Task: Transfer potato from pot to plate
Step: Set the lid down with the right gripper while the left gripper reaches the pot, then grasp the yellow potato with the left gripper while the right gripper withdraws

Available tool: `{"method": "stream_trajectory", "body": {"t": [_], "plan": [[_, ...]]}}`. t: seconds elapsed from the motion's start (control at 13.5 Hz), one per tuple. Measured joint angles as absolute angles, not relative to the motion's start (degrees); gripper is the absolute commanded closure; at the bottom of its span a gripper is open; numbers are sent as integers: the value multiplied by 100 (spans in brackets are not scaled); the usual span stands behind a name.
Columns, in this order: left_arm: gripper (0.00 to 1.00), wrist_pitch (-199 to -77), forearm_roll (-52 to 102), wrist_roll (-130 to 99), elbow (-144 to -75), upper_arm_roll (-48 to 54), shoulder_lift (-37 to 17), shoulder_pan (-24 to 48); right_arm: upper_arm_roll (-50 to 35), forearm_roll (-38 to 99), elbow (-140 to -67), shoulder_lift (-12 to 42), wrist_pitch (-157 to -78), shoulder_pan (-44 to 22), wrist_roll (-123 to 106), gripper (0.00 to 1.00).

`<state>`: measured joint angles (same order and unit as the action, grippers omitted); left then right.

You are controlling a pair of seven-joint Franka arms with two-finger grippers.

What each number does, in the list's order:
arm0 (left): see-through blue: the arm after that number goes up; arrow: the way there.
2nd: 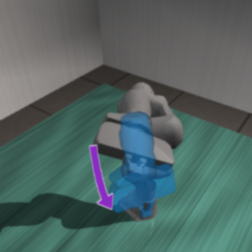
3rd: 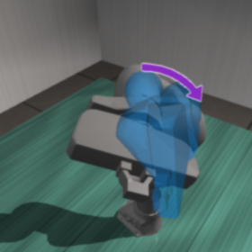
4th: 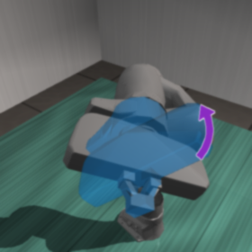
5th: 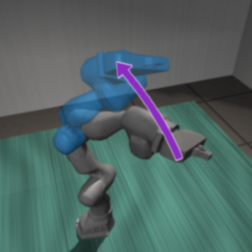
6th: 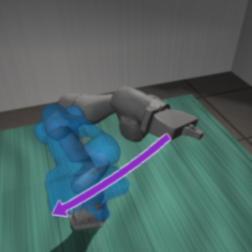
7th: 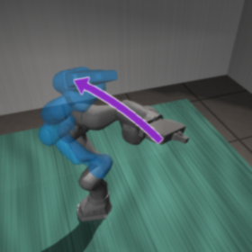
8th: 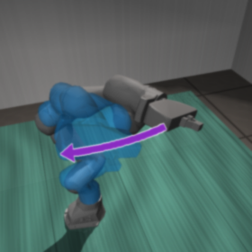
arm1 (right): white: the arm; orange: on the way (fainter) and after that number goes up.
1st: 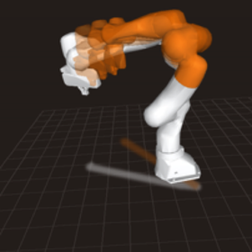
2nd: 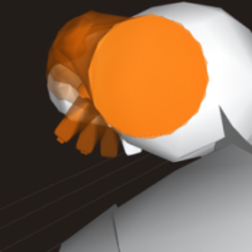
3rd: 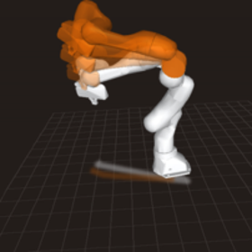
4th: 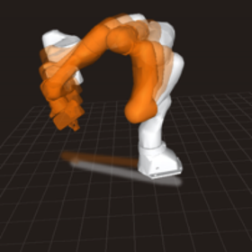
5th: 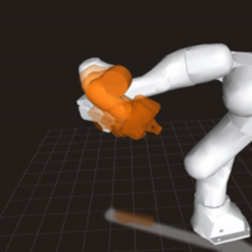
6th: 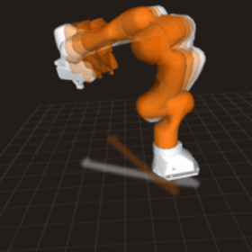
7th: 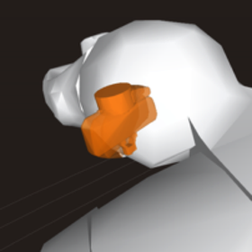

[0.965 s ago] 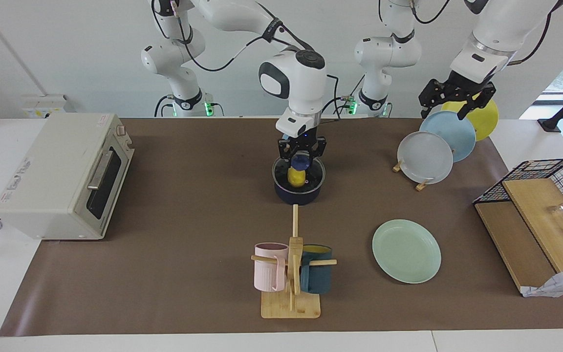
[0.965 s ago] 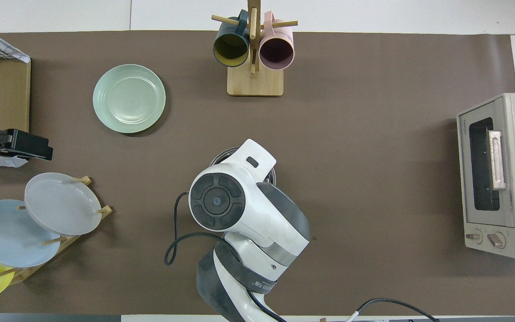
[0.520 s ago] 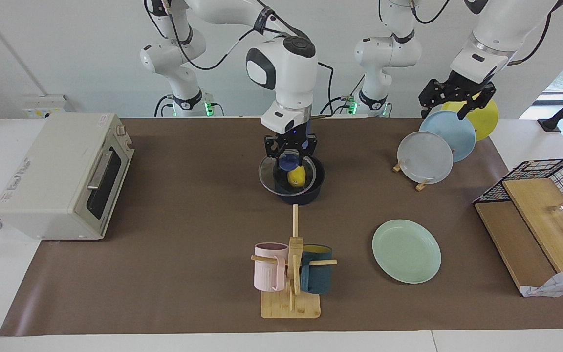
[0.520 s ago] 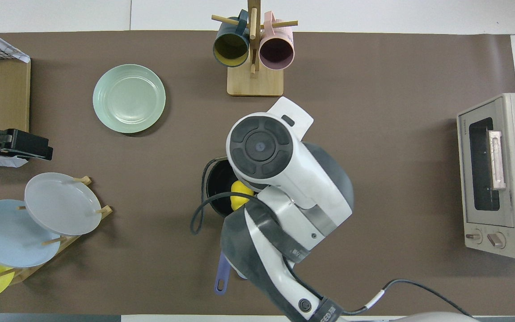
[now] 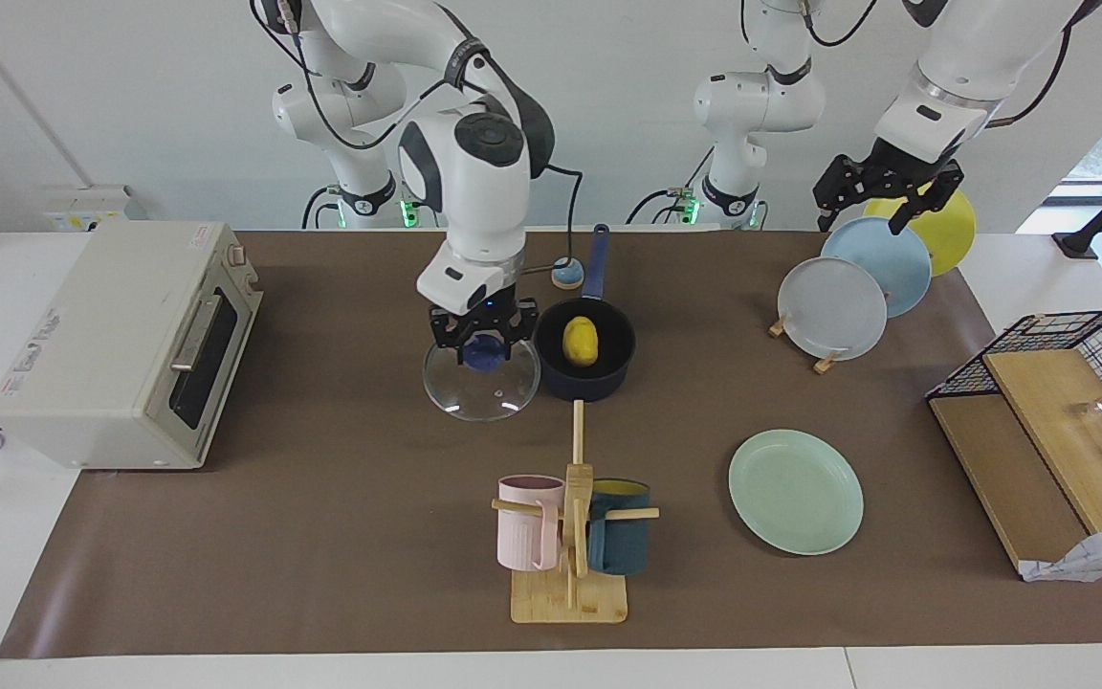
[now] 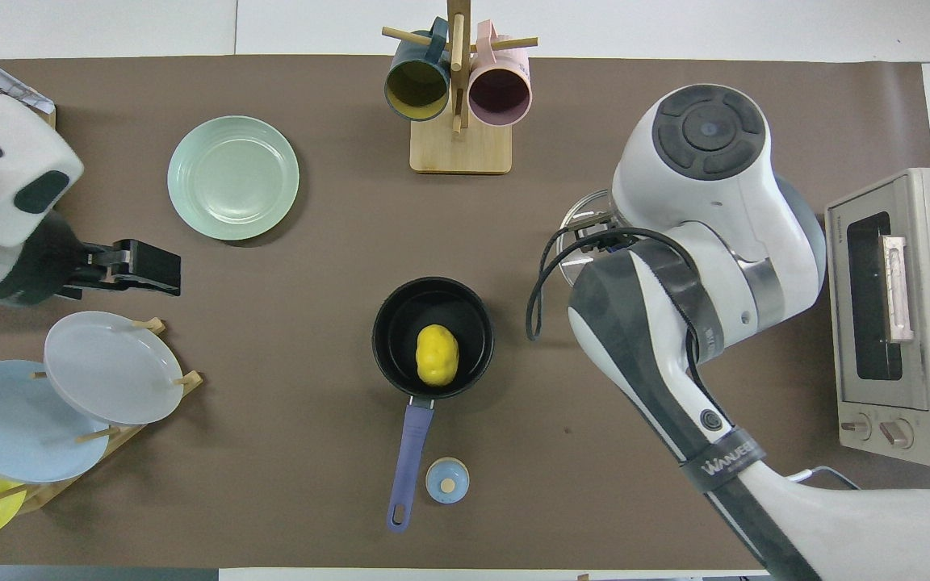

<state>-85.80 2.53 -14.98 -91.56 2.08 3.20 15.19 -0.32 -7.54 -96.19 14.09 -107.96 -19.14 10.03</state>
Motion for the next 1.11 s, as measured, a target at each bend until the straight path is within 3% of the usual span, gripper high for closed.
{"method": "stream_trajectory", "body": {"t": [0.3, 0.59, 1.11], "plan": [[0, -9446, 466, -2400, -9869, 237, 316, 2303, -30, -743, -10305, 1162, -11087, -1334, 276, 81], [0, -10560, 474, -3110, -10712, 253, 206, 3077, -29, -726, -11183, 960, -12104, -856, -396, 81], [0, -11760, 475, -3913, -11037, 249, -831, 3793, -29, -725, -12606, 544, -13419, -655, -451, 71]]}}
